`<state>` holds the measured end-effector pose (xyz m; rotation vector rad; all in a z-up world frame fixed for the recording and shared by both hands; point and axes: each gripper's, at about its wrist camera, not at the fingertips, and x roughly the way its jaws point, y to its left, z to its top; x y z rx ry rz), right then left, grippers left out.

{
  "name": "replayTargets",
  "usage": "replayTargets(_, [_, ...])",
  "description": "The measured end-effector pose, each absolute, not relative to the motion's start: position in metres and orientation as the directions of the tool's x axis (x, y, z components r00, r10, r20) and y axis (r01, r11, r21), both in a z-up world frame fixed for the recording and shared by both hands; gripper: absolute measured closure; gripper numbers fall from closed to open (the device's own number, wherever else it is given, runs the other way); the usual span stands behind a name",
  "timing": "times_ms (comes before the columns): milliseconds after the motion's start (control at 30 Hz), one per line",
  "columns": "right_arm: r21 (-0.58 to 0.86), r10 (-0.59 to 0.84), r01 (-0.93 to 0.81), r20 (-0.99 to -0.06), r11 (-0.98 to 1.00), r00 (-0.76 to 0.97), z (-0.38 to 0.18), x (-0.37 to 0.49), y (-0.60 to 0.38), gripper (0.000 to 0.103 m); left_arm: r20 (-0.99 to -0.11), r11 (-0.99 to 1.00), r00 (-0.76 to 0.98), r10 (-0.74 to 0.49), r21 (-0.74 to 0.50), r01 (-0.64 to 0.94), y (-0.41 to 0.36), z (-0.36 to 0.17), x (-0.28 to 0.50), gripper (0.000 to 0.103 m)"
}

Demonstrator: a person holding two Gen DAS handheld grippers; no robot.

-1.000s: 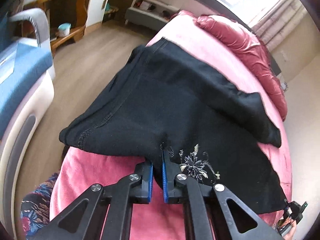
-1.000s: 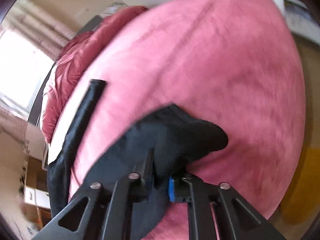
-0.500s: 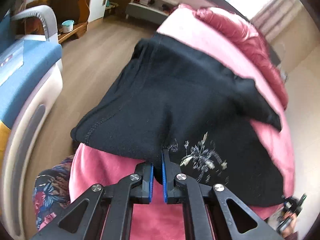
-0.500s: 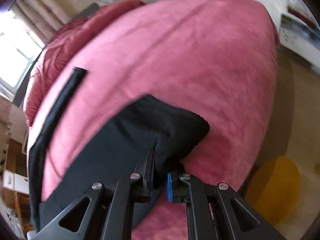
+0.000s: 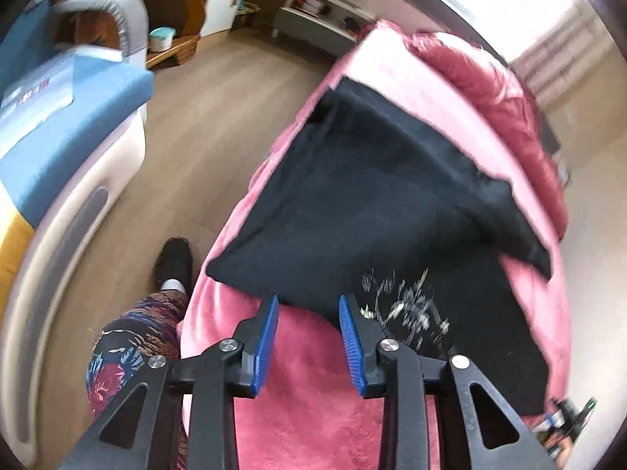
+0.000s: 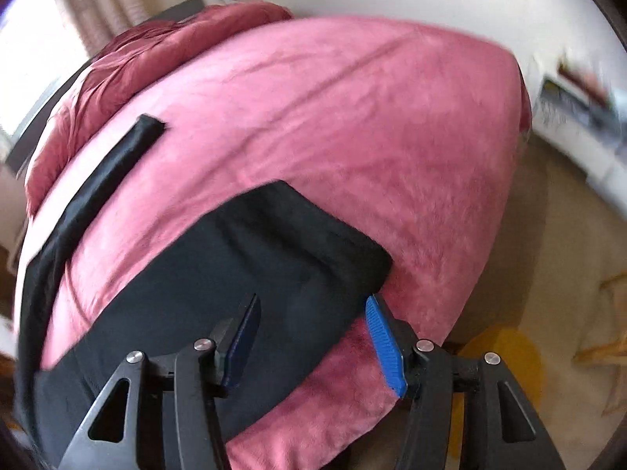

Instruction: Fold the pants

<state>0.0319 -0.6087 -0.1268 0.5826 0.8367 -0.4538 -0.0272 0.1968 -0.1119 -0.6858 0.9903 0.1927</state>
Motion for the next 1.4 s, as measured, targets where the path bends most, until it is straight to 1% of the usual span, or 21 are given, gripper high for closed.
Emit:
replayTargets(67, [0.293,-0.125,0.524,-0.773,0.799,0.622,-0.113,0.033,-0.590,0.045,-0.799,0.730,0.572,-0.184,-0.501,-0.464,0.206,-0.114,-0.028,0.066])
replayTargets(133, [0.300,-0.065,0.436,-0.759,0.849,0.648,-0.104,0.042,-0.563,0.045,-0.792,0.686,0.571,-0.216,-0.539,-0.489,0.214,-0.122,-0.025,0.063])
replayTargets(200, [0.310,0.021,0.320,-0.746,0.895,0.666,-0.097,0.057,-0.527,0.045,-0.801,0.675,0.564,-0.201,-0.531,-0.512,0.216,-0.127,-0.020,0.064])
replayTargets(233, [0.317,0.063,0.266,-0.742,0.910,0.668,-0.095,0.063,-0.509,0.045,-0.809,0.690,0.561,-0.178,-0.509,-0.515,0.214,-0.127,-0.016,0.065])
replayTargets(267, [0.325,0.108,0.210,-0.737,0.922,0.667,-0.094,0.070,-0.490,0.045,-0.830,0.717,0.541,-0.136,-0.459,-0.525,0.210,-0.128,-0.011,0.067])
replayTargets(300, [0.339,0.164,0.145,-0.732,0.930,0.661,-0.093,0.079,-0.467,0.045,-0.836,0.728,0.534,-0.126,-0.443,-0.523,0.210,-0.129,-0.010,0.077])
replayTargets(367, [0.377,0.275,0.027,-0.722,0.926,0.635,-0.092,0.093,-0.425,0.045,-0.856,0.767,0.510,-0.089,-0.385,-0.512,0.205,-0.131,-0.005,0.081])
replayTargets(400, [0.387,0.310,-0.011,-0.720,0.922,0.621,-0.093,0.097,-0.409,0.045,-0.868,0.792,0.493,-0.060,-0.342,-0.505,0.202,-0.131,-0.002,0.089])
replayTargets(500, [0.397,0.402,-0.139,-0.721,0.907,0.565,-0.098,0.112,-0.351,0.045,-0.888,0.840,0.460,0.005,-0.246,-0.483,0.198,-0.134,0.001,0.102])
replayTargets(567, [0.406,0.442,-0.190,-0.725,0.894,0.529,-0.103,0.120,-0.322,0.045,-0.894,0.857,0.447,0.041,-0.199,-0.476,0.197,-0.136,0.000,0.103])
replayTargets(767, [0.393,0.471,-0.259,-0.755,0.882,0.457,-0.122,0.135,-0.274,0.045,-0.902,0.845,0.427,0.068,-0.175,-0.505,0.210,-0.145,-0.007,0.103])
replayTargets(800, [0.387,0.466,-0.262,-0.765,0.884,0.444,-0.127,0.136,-0.271,0.045,-0.905,0.841,0.424,0.043,-0.196,-0.504,0.213,-0.148,-0.009,0.103])
replayTargets(833, [0.377,0.457,-0.262,-0.778,0.888,0.430,-0.131,0.135,-0.272,0.045,-0.899,0.826,0.437,-0.013,-0.256,-0.502,0.217,-0.149,-0.011,0.103])
replayTargets(867, [0.369,0.453,-0.269,-0.781,0.890,0.430,-0.136,0.133,-0.272,0.045,-0.883,0.799,0.467,-0.054,-0.319,-0.510,0.223,-0.149,-0.015,0.102])
replayTargets(900, [0.367,0.456,-0.276,-0.776,0.888,0.435,-0.135,0.132,-0.275,0.045,-0.874,0.776,0.479,-0.079,-0.355,-0.522,0.228,-0.148,-0.019,0.089])
replayTargets(967, [0.366,0.458,-0.283,-0.774,0.887,0.437,-0.134,0.131,-0.278,0.045,-0.860,0.733,0.498,-0.115,-0.412,-0.541,0.236,-0.148,-0.025,0.075])
replayTargets(1033, [0.378,0.464,-0.274,-0.769,0.884,0.439,-0.136,0.129,-0.280,0.045,-0.839,0.691,0.519,-0.163,-0.473,-0.548,0.240,-0.148,-0.029,0.074])
replayTargets(1100, [0.378,0.464,-0.273,-0.769,0.885,0.440,-0.135,0.126,-0.283,0.044,-0.820,0.659,0.538,-0.196,-0.516,-0.547,0.239,-0.145,-0.033,0.068])
replayTargets(1200, [0.365,0.456,-0.278,-0.769,0.889,0.448,-0.135,0.124,-0.282,0.042,-0.810,0.628,0.537,-0.238,-0.550,-0.551,0.234,-0.147,-0.034,0.067])
replayTargets(1267, [0.361,0.455,-0.282,-0.768,0.889,0.452,-0.135,0.125,-0.279,0.039,-0.796,0.586,0.536,-0.280,-0.584,-0.561,0.230,-0.154,-0.035,0.066])
replayTargets(1400, [0.342,0.442,-0.287,-0.769,0.895,0.462,-0.136,0.125,-0.268,0.036,-0.773,0.507,0.550,-0.316,-0.628,-0.591,0.222,-0.159,-0.033,0.065])
